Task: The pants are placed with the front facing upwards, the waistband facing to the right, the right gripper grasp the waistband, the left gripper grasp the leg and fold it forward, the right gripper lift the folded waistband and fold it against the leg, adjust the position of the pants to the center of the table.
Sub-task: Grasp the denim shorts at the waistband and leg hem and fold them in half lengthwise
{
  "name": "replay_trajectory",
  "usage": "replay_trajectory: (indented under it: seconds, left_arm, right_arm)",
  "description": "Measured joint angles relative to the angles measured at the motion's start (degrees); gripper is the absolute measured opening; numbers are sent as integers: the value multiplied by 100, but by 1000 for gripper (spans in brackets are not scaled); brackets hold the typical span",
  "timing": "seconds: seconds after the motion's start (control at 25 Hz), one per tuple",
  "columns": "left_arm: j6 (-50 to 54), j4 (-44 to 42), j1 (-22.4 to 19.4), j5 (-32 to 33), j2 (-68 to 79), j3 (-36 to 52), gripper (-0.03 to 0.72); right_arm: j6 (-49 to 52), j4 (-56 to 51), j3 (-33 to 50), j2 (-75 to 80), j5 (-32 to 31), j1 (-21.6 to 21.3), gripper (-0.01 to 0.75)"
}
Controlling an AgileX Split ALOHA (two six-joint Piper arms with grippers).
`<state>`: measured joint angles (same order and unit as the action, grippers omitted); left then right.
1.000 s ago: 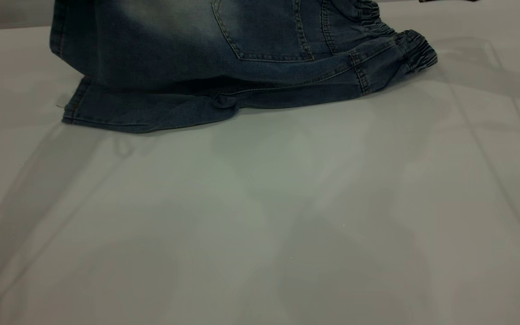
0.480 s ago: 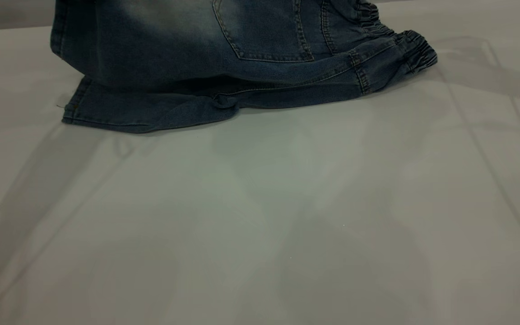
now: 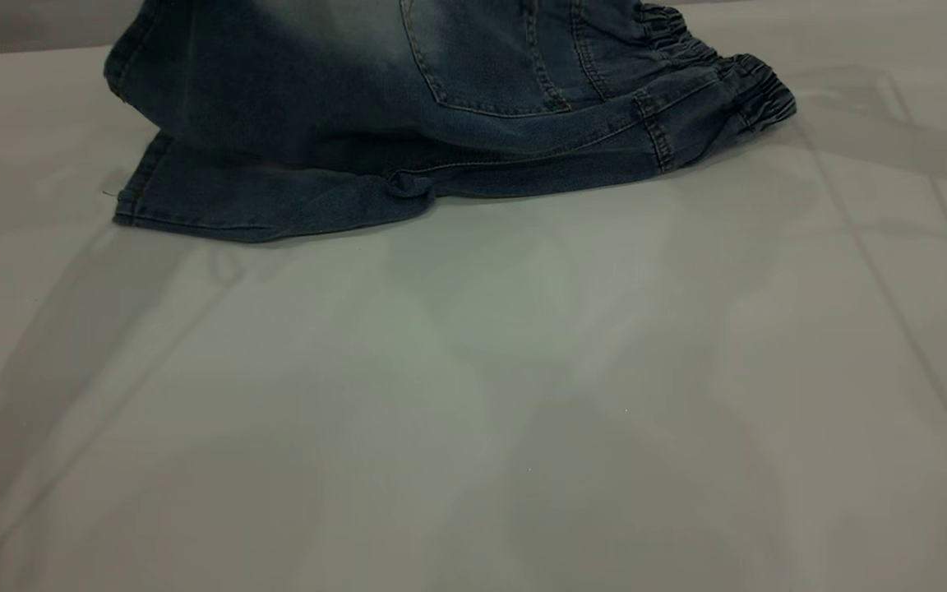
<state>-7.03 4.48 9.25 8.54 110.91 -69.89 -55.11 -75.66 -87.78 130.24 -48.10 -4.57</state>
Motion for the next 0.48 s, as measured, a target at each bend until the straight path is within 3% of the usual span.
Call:
replay_trajectory:
  seconds: [0.48]
  left_arm:
    - [0,2,0,-38,-19,0,475]
  right_arm:
    - [5,0,0,0,11,0,574]
